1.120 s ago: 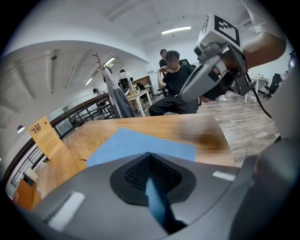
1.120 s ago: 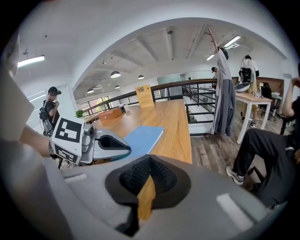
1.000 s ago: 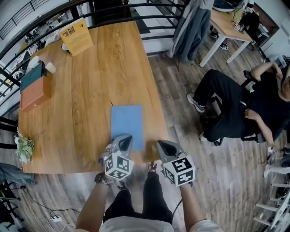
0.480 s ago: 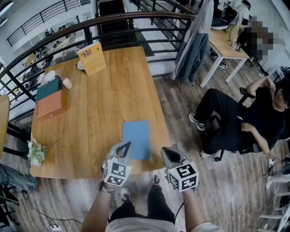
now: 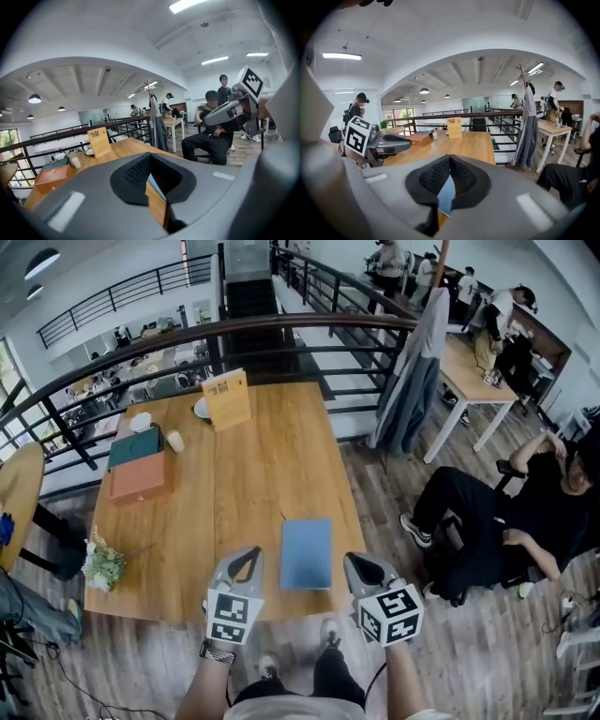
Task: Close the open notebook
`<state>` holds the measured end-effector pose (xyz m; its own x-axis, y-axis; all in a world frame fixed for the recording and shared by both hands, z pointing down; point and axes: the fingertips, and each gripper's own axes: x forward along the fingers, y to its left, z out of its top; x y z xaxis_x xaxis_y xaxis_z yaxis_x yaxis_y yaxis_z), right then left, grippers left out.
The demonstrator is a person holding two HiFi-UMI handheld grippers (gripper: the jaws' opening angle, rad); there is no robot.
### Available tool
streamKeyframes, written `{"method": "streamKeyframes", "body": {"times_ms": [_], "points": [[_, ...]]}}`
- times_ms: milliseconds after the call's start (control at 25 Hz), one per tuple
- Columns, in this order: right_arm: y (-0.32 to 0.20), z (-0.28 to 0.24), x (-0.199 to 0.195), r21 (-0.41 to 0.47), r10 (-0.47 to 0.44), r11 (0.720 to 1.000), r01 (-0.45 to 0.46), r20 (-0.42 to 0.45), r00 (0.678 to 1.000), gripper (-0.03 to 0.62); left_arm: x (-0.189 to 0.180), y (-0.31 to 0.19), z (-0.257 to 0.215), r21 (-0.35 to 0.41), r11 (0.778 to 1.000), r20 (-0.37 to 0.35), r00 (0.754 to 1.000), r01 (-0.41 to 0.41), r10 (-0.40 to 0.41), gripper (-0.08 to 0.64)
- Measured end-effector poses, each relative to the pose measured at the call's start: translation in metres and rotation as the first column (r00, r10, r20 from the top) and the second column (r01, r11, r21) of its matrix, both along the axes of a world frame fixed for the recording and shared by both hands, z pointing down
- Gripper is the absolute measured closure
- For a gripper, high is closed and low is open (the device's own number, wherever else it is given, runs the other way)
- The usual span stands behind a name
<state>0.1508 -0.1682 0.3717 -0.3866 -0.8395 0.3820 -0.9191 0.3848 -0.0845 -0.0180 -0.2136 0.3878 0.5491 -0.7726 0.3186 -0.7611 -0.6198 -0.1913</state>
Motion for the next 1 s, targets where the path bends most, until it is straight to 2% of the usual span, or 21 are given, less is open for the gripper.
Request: {"method": "streamKeyframes", "body": {"times_ms": [120,280,720,1000], "points": [[0.0,-0.021,-0.019,0.034,-0.014,0.999,0.013,0.007,1.0,0.591,-0.023,0.005,-0.028,0.033,0.999,-0.026,0.999,0.03,-0.029,0.554],[-0.002,-0.05,-0.048,0.071,-0.045,0.996,0.044,0.014,0.999,0.591,-0.052,0.012,-0.065,0.106,0.993,-0.022,0.998,0.059,-0.057,0.554],[0.0,-0.11,-0.106,0.154,-0.132,0.979,0.132,-0.012,0.991,0.591,-0.107,0.033,-0.142,0.264,0.957,-0.028,0.993,0.119,-0.116,0.554],[0.0,-0.133,-0.131,0.196,-0.166,0.966,0.17,-0.036,0.985,0.591,-0.122,0.039,-0.162,0.268,0.958,-0.044,0.994,0.106,-0.097,0.554]]}}
